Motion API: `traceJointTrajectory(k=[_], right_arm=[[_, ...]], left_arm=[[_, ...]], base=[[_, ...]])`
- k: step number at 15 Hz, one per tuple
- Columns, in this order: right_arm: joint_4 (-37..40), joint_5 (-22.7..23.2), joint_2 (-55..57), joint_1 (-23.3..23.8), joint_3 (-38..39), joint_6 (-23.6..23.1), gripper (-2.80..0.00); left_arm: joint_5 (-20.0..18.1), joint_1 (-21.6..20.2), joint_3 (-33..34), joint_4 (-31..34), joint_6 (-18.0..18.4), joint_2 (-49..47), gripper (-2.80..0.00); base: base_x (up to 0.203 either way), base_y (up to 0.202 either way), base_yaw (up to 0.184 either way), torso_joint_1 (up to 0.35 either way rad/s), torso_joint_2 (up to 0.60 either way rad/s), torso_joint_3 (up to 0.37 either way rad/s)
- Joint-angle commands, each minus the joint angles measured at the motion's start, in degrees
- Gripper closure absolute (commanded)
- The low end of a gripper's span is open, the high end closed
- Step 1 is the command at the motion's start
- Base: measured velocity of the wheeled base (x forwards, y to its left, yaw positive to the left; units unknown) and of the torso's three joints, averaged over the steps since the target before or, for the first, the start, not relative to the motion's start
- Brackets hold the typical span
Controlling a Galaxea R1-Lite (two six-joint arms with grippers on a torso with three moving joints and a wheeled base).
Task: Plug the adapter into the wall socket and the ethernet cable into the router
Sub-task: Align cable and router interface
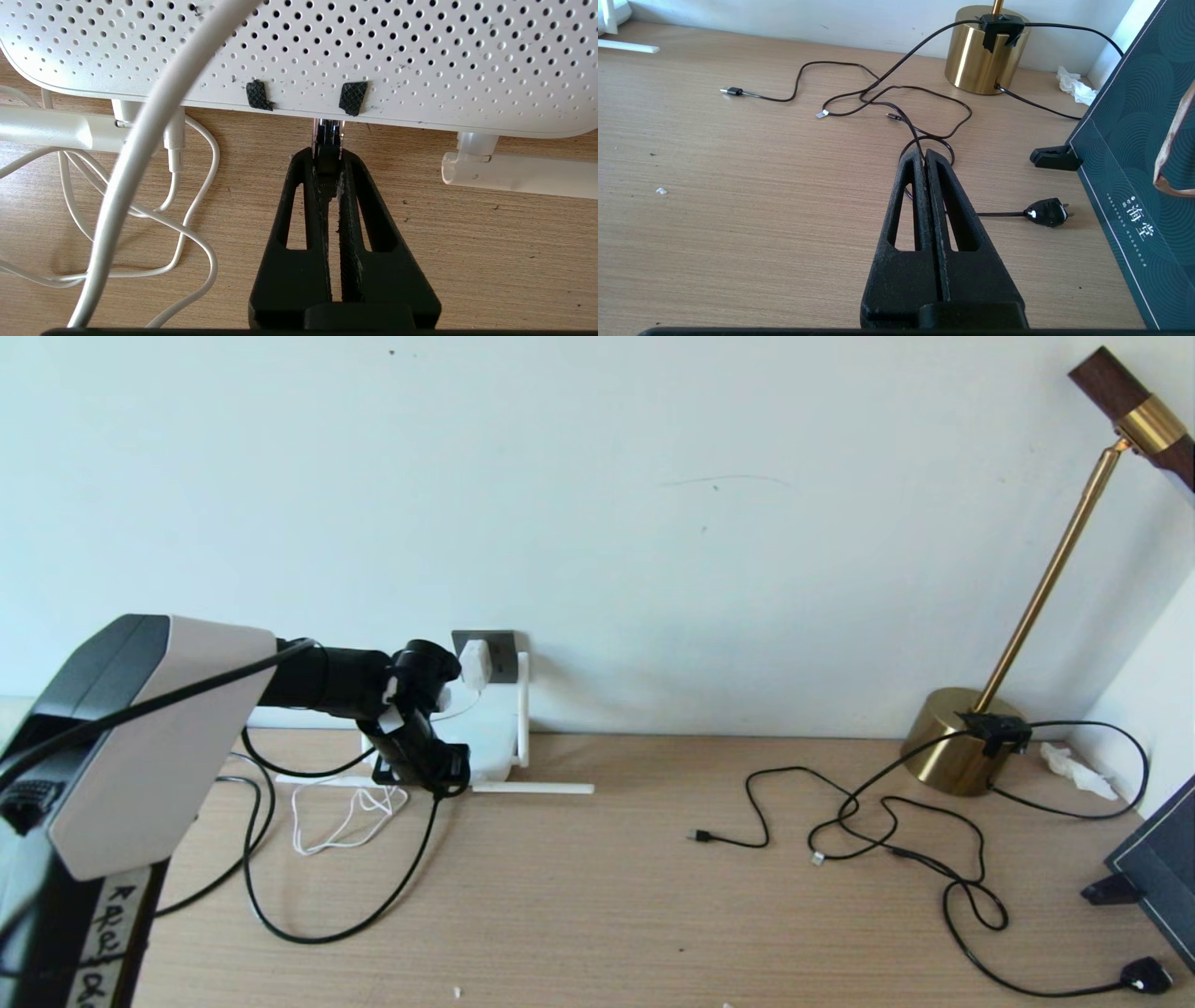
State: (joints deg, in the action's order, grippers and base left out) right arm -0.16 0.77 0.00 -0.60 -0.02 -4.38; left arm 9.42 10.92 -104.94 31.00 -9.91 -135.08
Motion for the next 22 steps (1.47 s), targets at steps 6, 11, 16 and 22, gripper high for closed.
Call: traceJointTrajectory(k=[6, 11, 16, 22], right_arm=[[-0.02, 0.02, 0.0, -0.02, -0.05, -0.02, 0.0], [-0.02, 0.02, 0.0, -0.02, 0.02, -0.02, 0.0], [-0.02, 0.02, 0.0, -0.02, 0.02, -0.02, 0.0], [-0.02, 0.02, 0.0, -0.02, 0.02, -0.1, 0.0]], left_arm=[[0.07, -0.11, -1.22, 0.1, -0.11, -0.53, 0.0], [0.09, -0.11, -2.11, 0.2, 0.54, -1.24, 0.0], [0.16, -0.11, -1.35, 0.29, 1.56, -1.06, 0.0], [0.16, 0.05, 0.6, 0.3, 1.47, -0.37, 0.0]], base=[[0.0, 0.0, 0.0, 0.0, 0.0, 0.0], [0.0, 0.0, 0.0, 0.0, 0.0, 0.0], [0.0, 0.0, 0.0, 0.0, 0.0, 0.0], [0.0, 0.0, 0.0, 0.0, 0.0, 0.0]])
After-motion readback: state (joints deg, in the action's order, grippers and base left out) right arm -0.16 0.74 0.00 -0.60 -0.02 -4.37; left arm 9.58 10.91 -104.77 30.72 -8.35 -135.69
